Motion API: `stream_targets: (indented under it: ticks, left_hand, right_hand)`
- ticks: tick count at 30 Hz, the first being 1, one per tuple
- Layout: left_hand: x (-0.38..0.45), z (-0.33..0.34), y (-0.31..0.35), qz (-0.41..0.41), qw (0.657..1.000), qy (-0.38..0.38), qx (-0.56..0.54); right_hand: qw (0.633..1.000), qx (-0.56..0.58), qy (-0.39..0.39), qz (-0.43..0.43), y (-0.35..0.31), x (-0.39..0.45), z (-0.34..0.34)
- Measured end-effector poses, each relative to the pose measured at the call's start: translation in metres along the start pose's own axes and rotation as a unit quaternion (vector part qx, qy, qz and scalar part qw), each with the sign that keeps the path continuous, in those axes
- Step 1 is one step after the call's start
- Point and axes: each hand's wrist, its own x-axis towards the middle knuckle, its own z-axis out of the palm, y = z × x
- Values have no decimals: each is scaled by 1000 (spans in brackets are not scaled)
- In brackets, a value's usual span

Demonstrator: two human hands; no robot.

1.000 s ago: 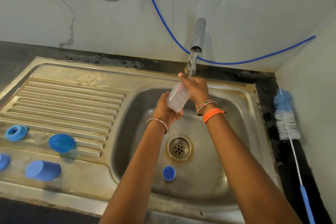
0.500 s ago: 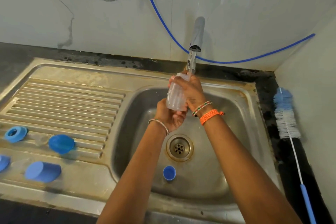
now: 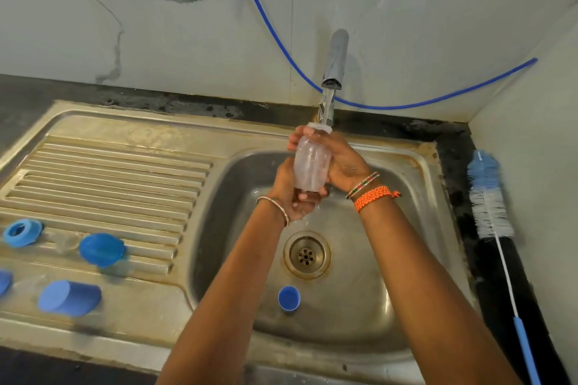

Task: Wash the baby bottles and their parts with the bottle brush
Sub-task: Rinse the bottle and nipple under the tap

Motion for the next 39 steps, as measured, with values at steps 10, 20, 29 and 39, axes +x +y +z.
stream_targets:
  ticks: [10,20,29,39]
  left_hand:
    - [16,21,-11,232,898,295,230]
    - [-4,9,18,14,999,38,-12]
    - [-7,34,20,41,981,183,47]
    - [-6,45,15,262,878,228,330]
  right_hand:
    - [938,-240,243,-56,16,19,12]
    - [995,-39,93,15,2,8,4]
    - [936,-236,260,13,1,17,14]
    - [946,-223,218,-92,6,18,14]
